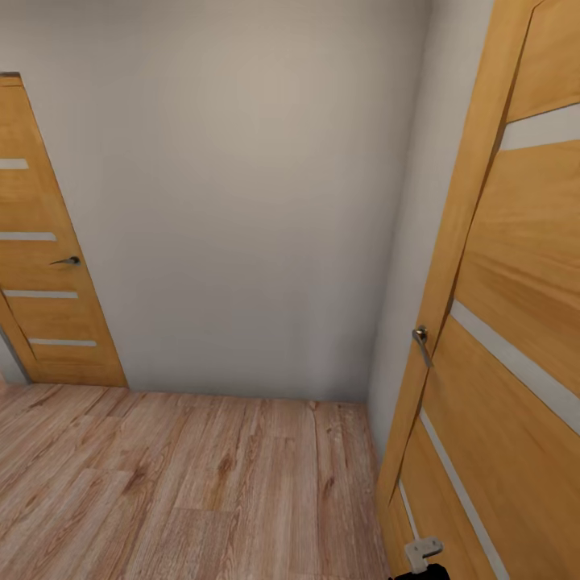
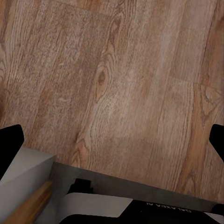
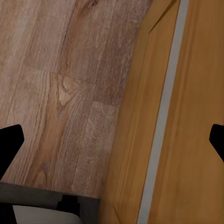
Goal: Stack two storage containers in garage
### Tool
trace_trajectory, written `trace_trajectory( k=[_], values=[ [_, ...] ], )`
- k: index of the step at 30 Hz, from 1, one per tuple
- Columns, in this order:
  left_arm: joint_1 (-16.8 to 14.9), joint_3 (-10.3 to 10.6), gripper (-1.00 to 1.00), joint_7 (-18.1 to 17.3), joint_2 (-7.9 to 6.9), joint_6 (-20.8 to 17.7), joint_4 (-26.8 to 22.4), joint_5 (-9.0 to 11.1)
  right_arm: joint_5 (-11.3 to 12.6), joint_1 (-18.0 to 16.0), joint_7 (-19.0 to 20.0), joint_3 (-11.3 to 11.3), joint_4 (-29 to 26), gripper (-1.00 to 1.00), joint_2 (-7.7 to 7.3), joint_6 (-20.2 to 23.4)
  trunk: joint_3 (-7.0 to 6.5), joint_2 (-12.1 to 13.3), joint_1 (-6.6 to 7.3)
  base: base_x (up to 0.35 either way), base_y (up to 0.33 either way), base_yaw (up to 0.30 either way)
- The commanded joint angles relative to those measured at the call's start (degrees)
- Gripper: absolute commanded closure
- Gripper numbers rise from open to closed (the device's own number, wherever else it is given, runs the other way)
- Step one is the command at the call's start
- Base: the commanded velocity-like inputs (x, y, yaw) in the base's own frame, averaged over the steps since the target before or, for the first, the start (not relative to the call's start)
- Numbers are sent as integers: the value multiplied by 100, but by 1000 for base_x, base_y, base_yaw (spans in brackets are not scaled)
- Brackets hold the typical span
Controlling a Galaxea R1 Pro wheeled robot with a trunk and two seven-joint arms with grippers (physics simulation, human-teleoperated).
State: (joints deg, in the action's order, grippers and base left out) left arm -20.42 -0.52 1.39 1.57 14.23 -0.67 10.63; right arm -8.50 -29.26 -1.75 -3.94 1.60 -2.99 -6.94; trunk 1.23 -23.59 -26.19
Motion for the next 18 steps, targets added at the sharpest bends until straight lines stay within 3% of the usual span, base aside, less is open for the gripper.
trace_trajectory(
  k=[1, 10, 18],
  values=[
    [-5, -1, -100, 11, 2, 19, 5, 18, -29, -9, -18, -37, 18, -100, -1, -27, 13, -13, -3, 55, 0, 0],
    [-5, -1, -100, 11, 2, 19, 5, 18, -29, -9, -18, -37, 22, -100, 0, -27, 13, -13, -3, 235, 0, 0],
    [-5, -1, -100, 11, 2, 24, 5, 18, -29, -9, -18, -37, 23, -100, 0, -27, 13, -13, -3, 43, 0, 0]
  ],
)
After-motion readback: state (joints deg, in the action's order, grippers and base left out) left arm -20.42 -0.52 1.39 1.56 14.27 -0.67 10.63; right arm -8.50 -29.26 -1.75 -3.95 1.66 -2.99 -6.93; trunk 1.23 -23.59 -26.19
